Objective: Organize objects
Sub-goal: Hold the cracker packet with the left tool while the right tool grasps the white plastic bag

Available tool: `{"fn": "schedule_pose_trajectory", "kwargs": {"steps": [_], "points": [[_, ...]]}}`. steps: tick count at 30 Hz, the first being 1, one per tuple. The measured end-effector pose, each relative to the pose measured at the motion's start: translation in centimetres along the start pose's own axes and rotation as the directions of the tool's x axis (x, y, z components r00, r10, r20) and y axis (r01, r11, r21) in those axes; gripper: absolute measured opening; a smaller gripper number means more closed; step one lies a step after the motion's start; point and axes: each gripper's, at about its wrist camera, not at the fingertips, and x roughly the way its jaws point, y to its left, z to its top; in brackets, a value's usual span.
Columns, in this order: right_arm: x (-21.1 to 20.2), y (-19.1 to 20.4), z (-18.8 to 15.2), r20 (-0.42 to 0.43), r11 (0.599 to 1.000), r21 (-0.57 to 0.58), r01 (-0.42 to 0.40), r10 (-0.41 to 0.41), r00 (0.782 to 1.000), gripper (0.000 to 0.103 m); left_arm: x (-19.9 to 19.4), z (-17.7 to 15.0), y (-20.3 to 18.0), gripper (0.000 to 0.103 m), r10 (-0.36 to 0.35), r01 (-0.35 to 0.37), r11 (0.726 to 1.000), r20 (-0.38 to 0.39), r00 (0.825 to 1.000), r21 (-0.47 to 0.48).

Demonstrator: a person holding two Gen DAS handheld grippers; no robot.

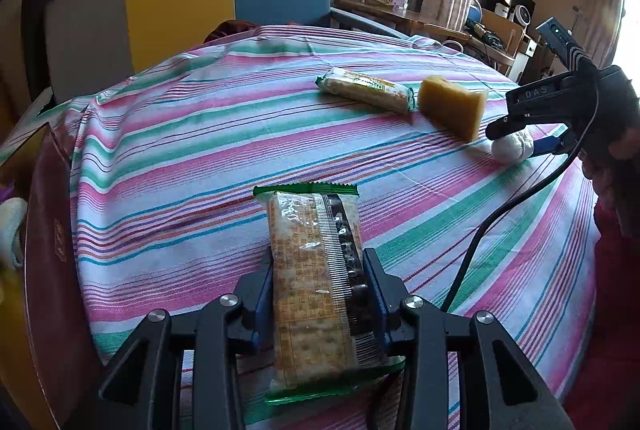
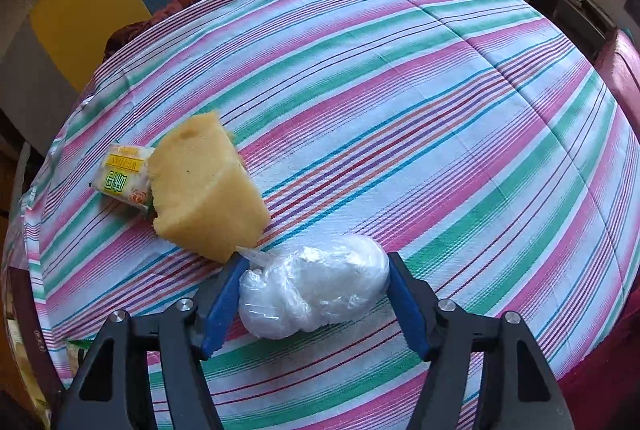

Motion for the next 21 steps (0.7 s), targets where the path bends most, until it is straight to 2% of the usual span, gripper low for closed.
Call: {"fn": "schedule_pose_trajectory", "kwargs": {"steps": [6,10,14,17,21], "points": [[-1.2,0.5,-0.8,0.028,0.998,-0.055,0.023,-0.021,0.999,0.053,0.0,0.0,0.0,0.042,0.004,-0.004,1.000,0.001,1.000,0.004],[-1.6,1.4,-0.9,0.029,0.996,-0.074,-0.054,0.056,0.998,0.053,0.1,0.0,0.0,0.042,0.006,-0.006,1.000,0.001,1.000,0.005],[-1.5,3.0,-1.3,-0.010,0.985,-0.125,-0.119,0.119,0.993,0.053,0.1,0.0,-0.1,0.042,0.008,-0.008,1.000,0.002,1.000,0.007],[-0.8,3.9,-1.6,-0.056,0.976,-0.163,-0.144,0.136,0.989,0.053,0.1,0.0,-0.1,0.042,0.009,-0.009,1.000,0.002,1.000,0.008],[-0.6,4.9,-2.0,-0.075,0.965,-0.215,-0.149,0.136,0.988,0.053,0.1,0.1,-0.1,0.042,0.012,-0.012,1.000,0.002,1.000,0.011]]}}
